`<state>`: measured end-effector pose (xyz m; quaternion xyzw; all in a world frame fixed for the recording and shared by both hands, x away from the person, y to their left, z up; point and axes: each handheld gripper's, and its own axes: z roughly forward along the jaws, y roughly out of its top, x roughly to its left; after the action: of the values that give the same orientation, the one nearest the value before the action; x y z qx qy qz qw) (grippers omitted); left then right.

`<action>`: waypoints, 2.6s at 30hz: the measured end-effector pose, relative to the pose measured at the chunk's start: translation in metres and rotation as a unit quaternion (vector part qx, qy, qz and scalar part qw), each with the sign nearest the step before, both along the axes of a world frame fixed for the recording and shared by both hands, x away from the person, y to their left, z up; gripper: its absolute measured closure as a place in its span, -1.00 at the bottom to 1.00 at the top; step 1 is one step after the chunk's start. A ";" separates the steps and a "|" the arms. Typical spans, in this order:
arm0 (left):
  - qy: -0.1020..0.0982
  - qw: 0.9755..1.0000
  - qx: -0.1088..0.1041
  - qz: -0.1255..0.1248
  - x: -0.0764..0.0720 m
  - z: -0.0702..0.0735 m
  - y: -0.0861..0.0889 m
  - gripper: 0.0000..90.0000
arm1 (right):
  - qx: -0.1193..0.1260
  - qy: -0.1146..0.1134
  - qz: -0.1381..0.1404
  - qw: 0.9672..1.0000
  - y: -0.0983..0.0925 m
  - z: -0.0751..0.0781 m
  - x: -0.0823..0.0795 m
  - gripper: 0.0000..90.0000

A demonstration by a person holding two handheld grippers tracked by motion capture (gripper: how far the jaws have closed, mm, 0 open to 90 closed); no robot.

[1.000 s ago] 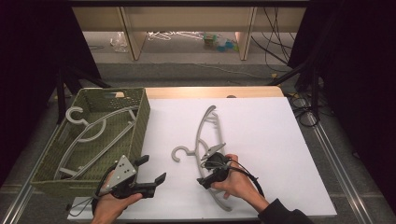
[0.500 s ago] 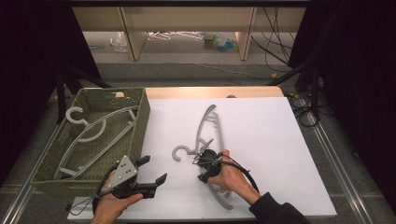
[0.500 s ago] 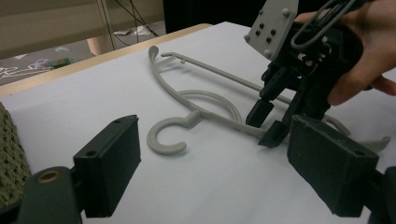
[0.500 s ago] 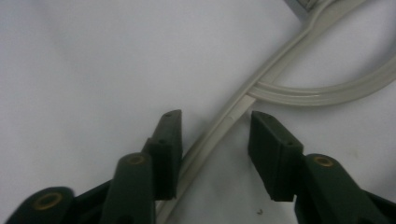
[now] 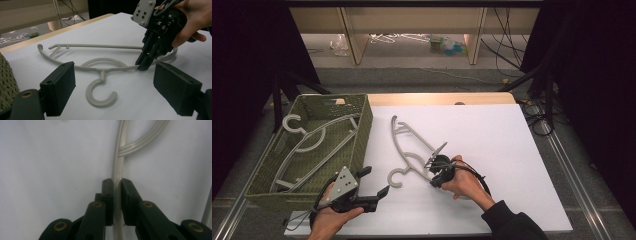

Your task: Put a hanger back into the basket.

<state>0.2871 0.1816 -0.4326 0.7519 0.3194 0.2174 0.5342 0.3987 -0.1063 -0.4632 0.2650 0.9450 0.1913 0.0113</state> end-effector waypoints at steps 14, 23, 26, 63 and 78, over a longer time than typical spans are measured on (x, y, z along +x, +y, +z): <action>-0.017 0.996 0.082 -0.031 0.007 -0.004 -0.021 -0.41 | 0.037 0.027 0.108 0.993 -0.053 0.030 -0.031 0.84; 0.001 0.978 0.188 -0.085 0.018 -0.019 -0.044 -0.23 | 0.054 0.036 0.145 0.987 -0.062 0.038 -0.055 0.84; -0.006 0.972 0.214 -0.097 0.019 -0.020 -0.050 -0.23 | 0.059 0.033 0.151 0.986 -0.063 0.044 -0.059 0.83; -0.069 0.924 0.284 -0.248 0.016 0.008 -0.089 0.68 | 0.099 -0.012 0.169 0.981 -0.089 0.062 -0.055 0.68; 0.063 0.966 0.168 -0.185 0.022 0.021 -0.076 0.75 | 0.163 -0.108 0.021 0.980 -0.089 0.073 -0.045 -0.15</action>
<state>0.3095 0.1055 -0.4117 0.8890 0.1664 0.1171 0.4102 0.3539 -0.1956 -0.3905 0.2209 0.8997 0.3708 0.0660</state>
